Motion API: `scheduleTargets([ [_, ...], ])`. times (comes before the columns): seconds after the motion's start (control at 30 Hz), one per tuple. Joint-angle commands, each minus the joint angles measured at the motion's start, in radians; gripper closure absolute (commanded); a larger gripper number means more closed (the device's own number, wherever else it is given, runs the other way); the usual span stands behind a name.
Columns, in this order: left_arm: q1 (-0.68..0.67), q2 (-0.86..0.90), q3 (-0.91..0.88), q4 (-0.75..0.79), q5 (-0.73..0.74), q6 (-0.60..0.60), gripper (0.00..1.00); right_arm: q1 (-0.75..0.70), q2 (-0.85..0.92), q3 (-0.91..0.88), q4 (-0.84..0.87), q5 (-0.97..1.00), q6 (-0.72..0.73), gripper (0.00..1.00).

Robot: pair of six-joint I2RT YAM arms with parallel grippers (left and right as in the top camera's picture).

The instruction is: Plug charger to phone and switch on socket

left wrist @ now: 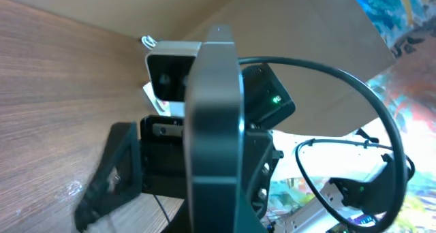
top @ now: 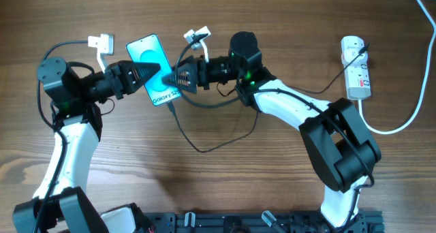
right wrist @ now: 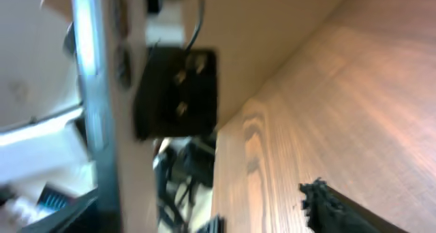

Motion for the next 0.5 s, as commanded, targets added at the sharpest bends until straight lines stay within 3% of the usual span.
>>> scheduleTargets([
  [0.0,-0.001,-0.008,0.006,0.008,0.032,0.02,0.96,-0.001,-0.012,0.01,0.01,-0.158,-0.06,0.27],
  [0.27,-0.001,-0.008,0.006,0.008,0.032,0.02,0.96,-0.001,-0.012,0.01,0.014,-0.165,-0.05,0.55],
  [0.47,-0.003,-0.008,0.006,0.008,0.032,0.019,0.96,-0.001,-0.012,0.01,0.016,-0.099,-0.05,0.56],
])
